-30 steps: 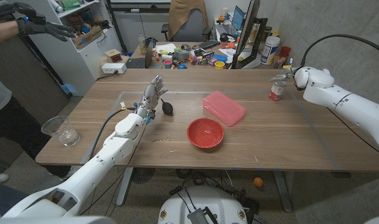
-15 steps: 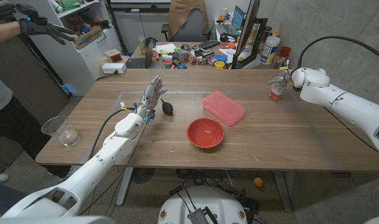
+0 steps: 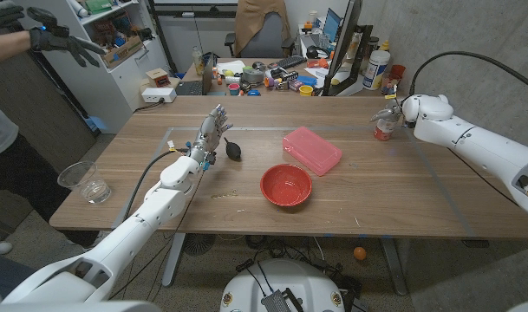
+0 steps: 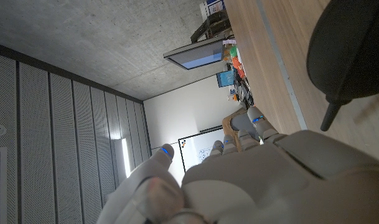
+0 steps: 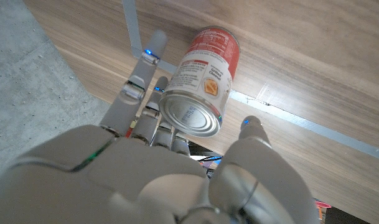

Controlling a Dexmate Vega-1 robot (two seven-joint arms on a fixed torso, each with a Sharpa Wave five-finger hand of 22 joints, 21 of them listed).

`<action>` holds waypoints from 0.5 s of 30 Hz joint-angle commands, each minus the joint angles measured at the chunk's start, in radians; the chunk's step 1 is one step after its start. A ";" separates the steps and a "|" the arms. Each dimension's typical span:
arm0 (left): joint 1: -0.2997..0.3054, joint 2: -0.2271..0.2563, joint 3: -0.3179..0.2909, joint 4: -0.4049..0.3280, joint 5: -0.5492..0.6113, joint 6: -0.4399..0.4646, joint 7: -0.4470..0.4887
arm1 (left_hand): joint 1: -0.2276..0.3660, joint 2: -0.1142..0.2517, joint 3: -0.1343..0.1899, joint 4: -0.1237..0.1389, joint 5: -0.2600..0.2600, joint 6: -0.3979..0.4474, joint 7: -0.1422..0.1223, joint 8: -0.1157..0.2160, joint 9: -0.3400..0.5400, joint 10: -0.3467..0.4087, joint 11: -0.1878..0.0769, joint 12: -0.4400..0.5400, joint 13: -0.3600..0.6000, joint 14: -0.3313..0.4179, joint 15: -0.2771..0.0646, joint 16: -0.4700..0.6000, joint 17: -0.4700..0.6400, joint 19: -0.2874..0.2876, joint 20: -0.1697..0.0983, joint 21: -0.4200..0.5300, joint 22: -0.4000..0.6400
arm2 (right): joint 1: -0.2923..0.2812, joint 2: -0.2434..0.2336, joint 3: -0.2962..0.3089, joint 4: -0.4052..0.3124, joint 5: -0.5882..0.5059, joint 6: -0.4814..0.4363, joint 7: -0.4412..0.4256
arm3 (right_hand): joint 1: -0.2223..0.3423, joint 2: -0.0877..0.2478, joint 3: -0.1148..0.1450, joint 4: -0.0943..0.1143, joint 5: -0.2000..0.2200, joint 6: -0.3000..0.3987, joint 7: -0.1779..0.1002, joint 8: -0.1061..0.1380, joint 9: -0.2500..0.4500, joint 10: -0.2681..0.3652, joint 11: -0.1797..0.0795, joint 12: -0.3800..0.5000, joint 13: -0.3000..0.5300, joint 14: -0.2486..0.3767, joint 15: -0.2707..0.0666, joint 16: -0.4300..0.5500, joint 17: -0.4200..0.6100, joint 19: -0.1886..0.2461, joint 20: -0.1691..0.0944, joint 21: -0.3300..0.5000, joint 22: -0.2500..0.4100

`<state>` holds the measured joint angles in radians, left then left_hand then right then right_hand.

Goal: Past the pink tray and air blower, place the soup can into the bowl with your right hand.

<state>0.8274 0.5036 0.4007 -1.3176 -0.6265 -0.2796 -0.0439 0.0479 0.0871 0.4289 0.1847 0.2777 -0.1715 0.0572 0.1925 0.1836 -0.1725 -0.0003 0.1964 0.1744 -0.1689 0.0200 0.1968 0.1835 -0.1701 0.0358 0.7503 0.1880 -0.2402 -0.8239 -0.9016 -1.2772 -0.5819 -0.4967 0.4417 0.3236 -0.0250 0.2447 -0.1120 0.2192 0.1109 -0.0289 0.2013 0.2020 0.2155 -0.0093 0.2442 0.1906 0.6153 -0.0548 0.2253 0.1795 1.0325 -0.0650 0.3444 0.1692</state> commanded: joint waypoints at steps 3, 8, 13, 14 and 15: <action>-0.014 -0.006 0.003 0.021 -0.002 -0.001 -0.010 | -0.009 0.084 0.006 -0.002 0.003 -0.037 -0.005 -0.001 0.003 -0.069 0.003 -0.002 0.006 -0.052 -0.002 -0.002 0.002 -0.085 0.003 -0.003 0.003 | 0.040 0.040 -0.023 0.067 0.007 0.015 0.036 | 0.165 0.078 0.064 -0.042 0.025 0.022 -0.017 0.015 0.006 0.078 -0.034 0.016 0.006 0.213 -0.173 0.025 0.018 0.088 -0.148 0.017 0.029; -0.015 -0.006 0.002 0.023 -0.003 -0.003 -0.011 | -0.009 0.084 0.006 -0.002 0.003 -0.036 -0.006 -0.001 0.003 -0.069 0.003 -0.002 0.006 -0.052 -0.001 -0.002 0.002 -0.085 0.003 -0.003 0.003 | 0.025 0.049 -0.005 0.067 0.025 0.005 -0.027 | 0.421 0.180 0.150 -0.058 0.039 0.151 -0.005 0.051 0.022 0.203 -0.050 0.049 0.016 0.418 -0.178 0.041 0.058 0.086 -0.159 0.060 0.047; -0.015 -0.007 0.001 0.027 -0.004 -0.003 -0.011 | -0.010 0.083 0.007 -0.002 0.003 -0.036 -0.008 -0.001 0.003 -0.069 0.003 -0.002 0.006 -0.052 -0.002 -0.002 0.002 -0.084 0.003 -0.004 0.003 | -0.019 0.030 0.029 0.025 0.041 0.020 -0.146 | 0.690 0.185 0.177 -0.054 0.029 0.334 -0.005 0.167 0.102 0.391 -0.043 0.123 0.063 0.614 -0.176 0.092 0.145 0.125 -0.163 0.175 0.098; -0.016 -0.007 0.001 0.028 -0.004 -0.003 -0.012 | -0.010 0.083 0.007 -0.002 0.003 -0.037 -0.009 -0.001 0.003 -0.069 0.003 -0.002 0.006 -0.053 -0.002 -0.002 0.002 -0.085 0.003 -0.004 0.003 | -0.025 0.028 0.034 0.017 0.042 0.017 -0.159 | 0.756 0.185 0.177 -0.055 0.022 0.372 -0.003 0.212 0.137 0.440 -0.045 0.148 0.083 0.638 -0.174 0.093 0.163 0.141 -0.164 0.212 0.116; -0.016 -0.008 0.001 0.029 -0.004 -0.004 -0.012 | -0.010 0.083 0.007 -0.002 0.003 -0.037 -0.010 -0.001 0.003 -0.070 0.003 -0.002 0.006 -0.053 -0.001 -0.002 0.002 -0.085 0.002 -0.004 0.003 | -0.029 0.027 0.036 0.010 0.041 0.010 -0.169 | 0.788 0.189 0.177 -0.052 0.017 0.387 -0.003 0.237 0.159 0.458 -0.042 0.159 0.094 0.648 -0.173 0.093 0.173 0.145 -0.166 0.230 0.125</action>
<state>0.8151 0.4983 0.4026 -1.2985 -0.6282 -0.2794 -0.0522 0.0479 0.0871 0.4289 0.1847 0.2777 -0.1715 0.0572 0.1925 0.1836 -0.1725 -0.0002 0.1964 0.1744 -0.1689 0.0201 0.1968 0.1835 -0.1702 0.0358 0.7503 0.1880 -0.2216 -0.7904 -0.9057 -1.2307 -0.5691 -0.4866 0.4302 0.7654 -0.0852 0.4170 -0.1660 0.2495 0.4383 -0.0346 0.3709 0.3066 0.6018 -0.0509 0.3661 0.2543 0.9717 -0.0219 0.3069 0.3178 1.1561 -0.2202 0.5196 0.2660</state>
